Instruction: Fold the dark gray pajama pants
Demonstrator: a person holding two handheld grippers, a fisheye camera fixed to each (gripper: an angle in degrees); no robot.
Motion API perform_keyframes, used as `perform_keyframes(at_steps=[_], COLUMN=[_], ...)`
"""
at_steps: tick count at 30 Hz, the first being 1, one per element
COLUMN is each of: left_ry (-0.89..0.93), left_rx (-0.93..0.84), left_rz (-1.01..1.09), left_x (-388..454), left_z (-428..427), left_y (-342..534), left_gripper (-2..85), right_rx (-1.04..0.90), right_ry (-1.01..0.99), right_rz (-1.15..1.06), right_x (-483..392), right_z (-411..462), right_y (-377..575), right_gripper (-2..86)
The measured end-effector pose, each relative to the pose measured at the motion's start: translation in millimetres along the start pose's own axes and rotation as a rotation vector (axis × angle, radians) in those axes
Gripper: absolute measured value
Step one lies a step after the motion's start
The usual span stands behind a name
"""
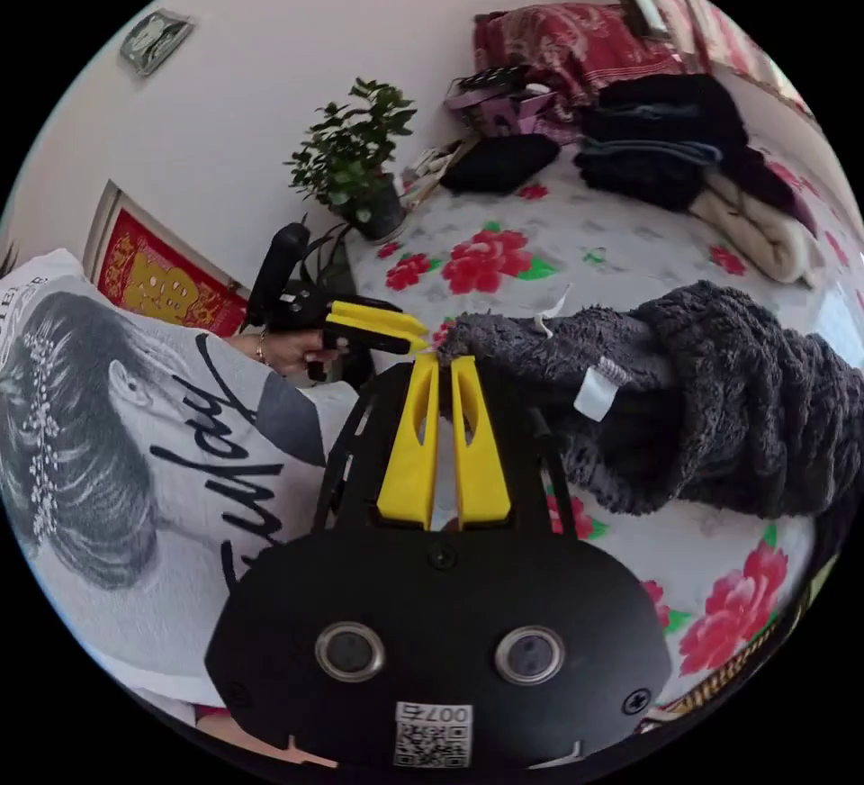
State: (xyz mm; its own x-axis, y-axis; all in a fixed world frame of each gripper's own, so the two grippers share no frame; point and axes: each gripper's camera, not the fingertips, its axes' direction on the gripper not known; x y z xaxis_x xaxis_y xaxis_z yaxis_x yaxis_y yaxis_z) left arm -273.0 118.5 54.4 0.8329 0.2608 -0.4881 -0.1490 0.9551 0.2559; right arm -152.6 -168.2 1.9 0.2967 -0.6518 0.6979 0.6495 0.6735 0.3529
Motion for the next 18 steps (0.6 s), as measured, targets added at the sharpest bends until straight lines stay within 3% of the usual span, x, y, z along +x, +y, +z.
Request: perform_keyframes(at_steps=[4, 8, 14, 18], left_ry=[-0.108, -0.212, -0.249, -0.179], left_rx=[0.035, 0.03, 0.12, -0.001], left_rz=[-0.195, -0.302, 0.008, 0.178], left_x=[-65, -111, -55, -18], left_z=[-21, -40, -49, 11], left_y=[43, 78, 53, 21], left_gripper=[8.1, 7.9, 8.0, 6.6], right_rx=[-0.129, -0.049, 0.122, 0.244], right_ry=[-0.013, 0.069, 0.194, 0.262], right_rz=[-0.111, -0.023, 0.451, 0.647], right_x=[-35, -12, 80, 113], right_z=[67, 57, 11, -30], right_y=[-43, -25, 66, 118], right_gripper=[3.1, 5.4, 7.2, 7.9])
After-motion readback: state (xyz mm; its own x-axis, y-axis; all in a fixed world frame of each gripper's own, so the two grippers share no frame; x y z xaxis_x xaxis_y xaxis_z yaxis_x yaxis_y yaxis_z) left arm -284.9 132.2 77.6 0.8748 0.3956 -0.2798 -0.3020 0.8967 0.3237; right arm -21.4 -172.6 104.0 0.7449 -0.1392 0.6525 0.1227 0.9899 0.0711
